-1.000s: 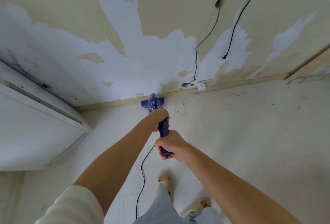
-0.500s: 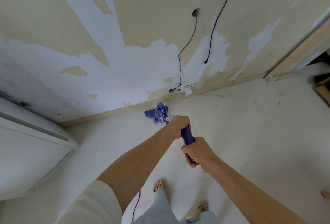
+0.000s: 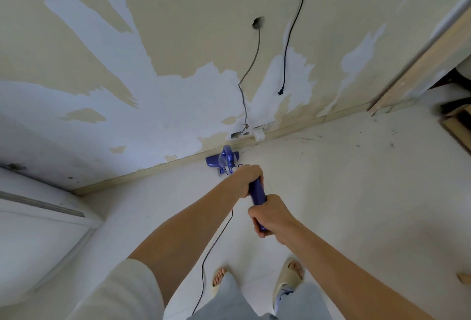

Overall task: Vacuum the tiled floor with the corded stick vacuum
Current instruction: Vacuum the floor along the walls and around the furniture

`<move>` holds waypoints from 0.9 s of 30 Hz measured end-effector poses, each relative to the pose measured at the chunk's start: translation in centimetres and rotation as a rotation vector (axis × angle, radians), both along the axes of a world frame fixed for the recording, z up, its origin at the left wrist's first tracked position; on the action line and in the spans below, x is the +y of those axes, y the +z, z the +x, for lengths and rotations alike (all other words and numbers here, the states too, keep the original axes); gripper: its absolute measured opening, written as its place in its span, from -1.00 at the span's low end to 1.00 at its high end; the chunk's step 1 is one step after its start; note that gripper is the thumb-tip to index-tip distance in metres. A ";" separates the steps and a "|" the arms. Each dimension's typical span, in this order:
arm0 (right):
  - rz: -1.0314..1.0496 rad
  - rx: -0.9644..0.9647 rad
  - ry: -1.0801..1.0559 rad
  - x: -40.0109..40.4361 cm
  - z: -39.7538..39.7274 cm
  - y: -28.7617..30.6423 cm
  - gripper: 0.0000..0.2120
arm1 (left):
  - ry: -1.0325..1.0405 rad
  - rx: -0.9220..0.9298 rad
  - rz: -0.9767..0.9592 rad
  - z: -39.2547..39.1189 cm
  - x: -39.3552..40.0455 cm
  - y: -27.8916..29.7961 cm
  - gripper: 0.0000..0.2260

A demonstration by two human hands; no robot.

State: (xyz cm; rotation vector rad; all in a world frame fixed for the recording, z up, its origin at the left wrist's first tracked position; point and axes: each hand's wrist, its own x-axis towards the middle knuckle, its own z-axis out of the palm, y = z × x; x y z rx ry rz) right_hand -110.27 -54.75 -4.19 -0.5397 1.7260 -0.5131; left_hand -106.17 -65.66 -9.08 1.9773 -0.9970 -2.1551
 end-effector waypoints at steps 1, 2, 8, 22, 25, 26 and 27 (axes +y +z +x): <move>-0.001 0.004 0.031 -0.5 -0.5 -0.2 -0.89 | 0.029 0.005 0.004 -0.2 -0.4 -0.1 -0.89; -0.001 0.008 0.070 -1.0 -1.5 -0.3 -0.90 | 0.063 0.009 0.007 -0.9 -0.6 -0.1 -0.88; 0.028 -0.013 0.237 -1.6 -8.6 0.0 -0.91 | 0.140 -0.006 0.000 -6.2 -0.3 -0.2 -0.92; 0.061 -0.048 0.231 2.2 -17.0 0.9 -0.88 | 0.247 0.007 0.040 -14.5 3.5 -0.2 -0.89; 0.069 -0.108 0.226 3.2 -16.7 2.2 -0.86 | 0.236 0.032 0.102 -14.0 4.4 0.2 -0.94; 0.074 -0.124 0.215 3.6 -16.4 2.3 -0.86 | 0.227 0.035 0.117 -13.8 4.6 0.2 -0.94; 0.073 -0.135 0.205 3.7 -16.0 2.3 -0.86 | 0.222 0.038 0.122 -13.5 4.5 0.2 -0.93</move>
